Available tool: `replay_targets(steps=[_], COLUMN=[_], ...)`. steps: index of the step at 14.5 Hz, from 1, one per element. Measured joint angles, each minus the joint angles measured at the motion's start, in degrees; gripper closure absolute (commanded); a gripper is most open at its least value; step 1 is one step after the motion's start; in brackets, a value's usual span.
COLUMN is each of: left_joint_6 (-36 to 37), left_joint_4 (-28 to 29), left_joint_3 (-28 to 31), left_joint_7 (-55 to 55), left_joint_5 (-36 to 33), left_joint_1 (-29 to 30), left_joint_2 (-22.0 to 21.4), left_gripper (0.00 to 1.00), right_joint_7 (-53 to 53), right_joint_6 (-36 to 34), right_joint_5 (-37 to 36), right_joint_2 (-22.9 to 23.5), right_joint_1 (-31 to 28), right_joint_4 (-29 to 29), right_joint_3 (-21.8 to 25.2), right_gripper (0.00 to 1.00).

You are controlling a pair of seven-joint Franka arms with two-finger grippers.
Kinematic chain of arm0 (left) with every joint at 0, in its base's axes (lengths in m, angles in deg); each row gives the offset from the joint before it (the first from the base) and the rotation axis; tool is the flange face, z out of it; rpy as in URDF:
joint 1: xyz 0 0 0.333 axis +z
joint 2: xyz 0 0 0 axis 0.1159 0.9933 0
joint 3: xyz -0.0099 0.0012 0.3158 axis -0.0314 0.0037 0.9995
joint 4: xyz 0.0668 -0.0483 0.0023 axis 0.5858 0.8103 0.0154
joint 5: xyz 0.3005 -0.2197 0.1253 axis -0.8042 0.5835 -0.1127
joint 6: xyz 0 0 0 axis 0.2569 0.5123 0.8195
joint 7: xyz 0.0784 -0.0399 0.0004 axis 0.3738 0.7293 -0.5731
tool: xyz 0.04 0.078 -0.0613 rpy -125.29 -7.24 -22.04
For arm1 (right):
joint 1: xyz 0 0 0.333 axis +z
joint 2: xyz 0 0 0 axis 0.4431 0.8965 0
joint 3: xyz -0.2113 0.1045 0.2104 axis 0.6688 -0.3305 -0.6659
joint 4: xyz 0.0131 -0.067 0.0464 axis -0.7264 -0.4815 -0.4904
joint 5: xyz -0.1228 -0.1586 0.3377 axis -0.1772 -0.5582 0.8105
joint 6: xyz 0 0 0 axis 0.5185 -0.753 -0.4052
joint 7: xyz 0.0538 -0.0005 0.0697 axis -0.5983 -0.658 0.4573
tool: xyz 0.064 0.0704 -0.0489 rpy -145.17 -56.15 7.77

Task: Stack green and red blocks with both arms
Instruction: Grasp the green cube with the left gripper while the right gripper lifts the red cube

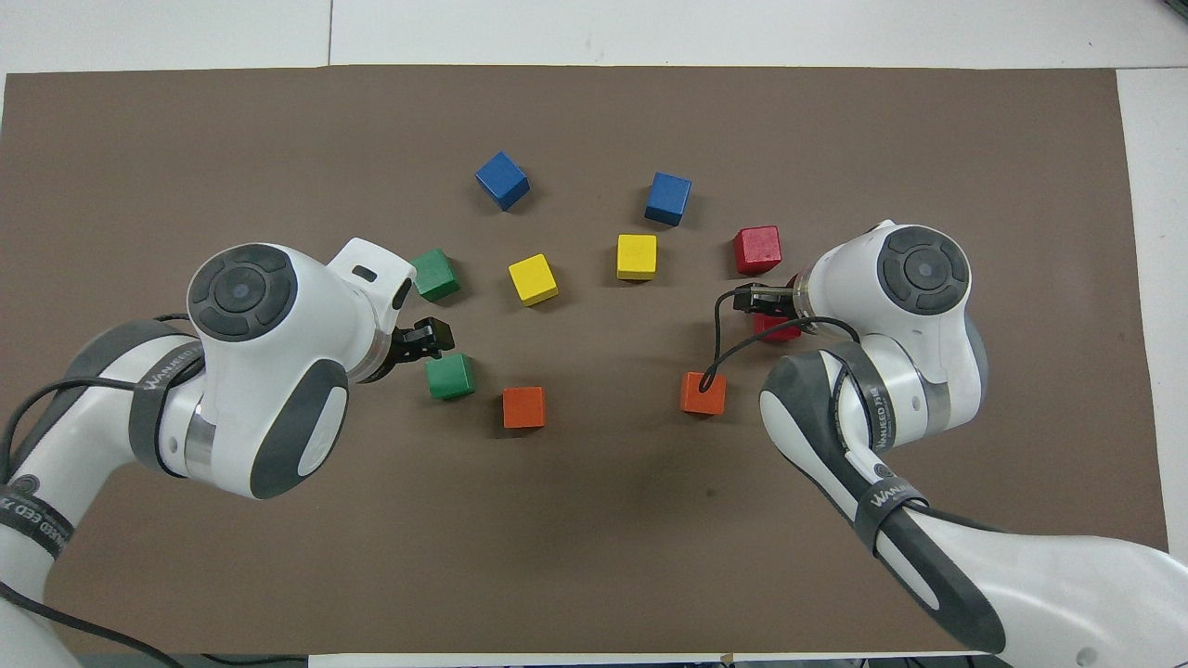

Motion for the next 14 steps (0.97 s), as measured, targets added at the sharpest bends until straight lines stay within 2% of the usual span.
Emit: replay_targets(steps=[5, 9, 10, 11, 12, 13, 14], left_joint_6=[-5.87, -6.61, -7.54, -8.94, -10.16, -11.07, -11.88], left_joint_4=[4.95, 6.47, 6.70, 6.88, 6.93, 6.92, 6.89], left_joint_3=[-0.04, -0.05, -0.04, -0.02, 0.03, 0.11, 0.16], left_joint_7=[-6.00, -8.05, -8.16, -8.27, -8.34, -8.37, -8.37], left_joint_5=[0.00, 0.00, 0.00, 0.00, 0.00, 0.00, 0.00], left_joint_1=[-4.13, -4.51, -4.51, -4.51, -4.51, -4.51, -4.51], left_joint_2=[0.97, 1.04, 1.06, 1.19, 1.45, 1.82, 2.33], left_gripper=[0.00, 0.00, 0.00, 0.00, 0.00, 0.00, 0.00], right_joint_7=[0.00, 0.00, 0.00, 0.00, 0.00, 0.01, 0.02], right_joint_6=[2.51, 3.20, 3.20, 3.20, 3.20, 3.20, 3.21], right_joint_5=[0.00, 0.00, 0.00, 0.00, 0.00, 0.00, 0.00], right_joint_2=[0.64, 1.14, 1.14, 1.14, 1.14, 1.14, 1.14], right_joint_1=[0.00, 0.00, 0.00, 0.00, 0.00, 0.00, 0.00], right_joint_4=[-1.47, -1.81, -1.81, -1.81, -1.81, -1.81, -1.81], right_joint_3=[0.00, 0.00, 0.00, 0.00, 0.00, 0.00, -0.01], right_gripper=[0.00, 0.09, 0.22, 0.52, 0.93, 1.00, 1.00])
